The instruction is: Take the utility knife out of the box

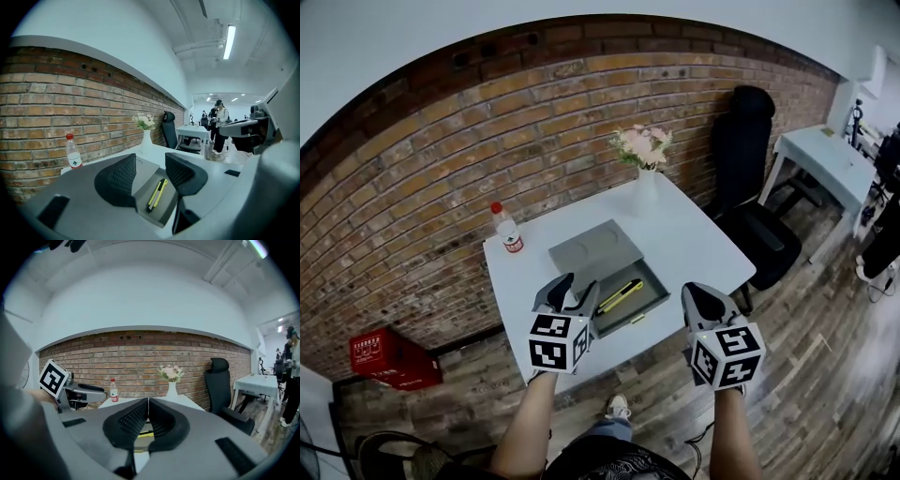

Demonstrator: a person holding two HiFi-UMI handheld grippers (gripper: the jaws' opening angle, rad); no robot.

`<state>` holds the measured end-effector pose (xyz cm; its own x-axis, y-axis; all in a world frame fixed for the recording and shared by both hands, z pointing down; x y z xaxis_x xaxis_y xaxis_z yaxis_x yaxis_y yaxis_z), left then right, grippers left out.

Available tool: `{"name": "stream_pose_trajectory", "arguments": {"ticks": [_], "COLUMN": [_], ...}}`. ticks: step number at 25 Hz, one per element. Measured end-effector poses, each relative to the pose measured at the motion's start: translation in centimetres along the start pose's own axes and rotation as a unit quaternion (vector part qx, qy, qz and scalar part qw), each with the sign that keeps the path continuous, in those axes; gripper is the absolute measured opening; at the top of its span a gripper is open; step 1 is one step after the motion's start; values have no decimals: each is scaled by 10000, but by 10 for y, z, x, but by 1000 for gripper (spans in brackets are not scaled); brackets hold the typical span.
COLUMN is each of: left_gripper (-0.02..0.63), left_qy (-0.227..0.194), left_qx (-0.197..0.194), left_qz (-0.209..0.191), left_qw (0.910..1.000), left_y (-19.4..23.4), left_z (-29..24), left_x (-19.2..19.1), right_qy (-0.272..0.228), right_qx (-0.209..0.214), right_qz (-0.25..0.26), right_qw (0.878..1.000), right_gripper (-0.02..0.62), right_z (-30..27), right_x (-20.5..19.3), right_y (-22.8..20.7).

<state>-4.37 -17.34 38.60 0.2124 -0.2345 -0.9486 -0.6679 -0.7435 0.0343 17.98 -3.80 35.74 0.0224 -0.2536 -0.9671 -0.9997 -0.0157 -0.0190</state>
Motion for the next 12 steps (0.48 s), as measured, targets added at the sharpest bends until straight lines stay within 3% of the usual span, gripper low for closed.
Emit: {"name": "stream_pose_trajectory", "arguments": {"ticks": [12], "left_gripper": [198], "left_qy": [32], "left_qx": [290], "left_qz": [225], "left_qw": [9993], "left_y": [77], "left_z": [-80], "left_x": [28], "right_qy": [145], "right_qx": [339], "right_qz": [176], "right_qw": [9992], "right_gripper": [20], "right_z": [-130], "right_x": [42], "right_y": [-23]}}
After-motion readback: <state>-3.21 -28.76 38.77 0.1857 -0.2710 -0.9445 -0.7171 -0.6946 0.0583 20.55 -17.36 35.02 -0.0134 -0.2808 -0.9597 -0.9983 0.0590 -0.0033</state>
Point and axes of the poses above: the fingertips, and each gripper's own axes: z backward along the fingers, y to its left, x out of its top, the point moved 9 cm from there along z, backward along the fingers, and after that the axes turned 1 degree about -x, right-handed, at the moved point
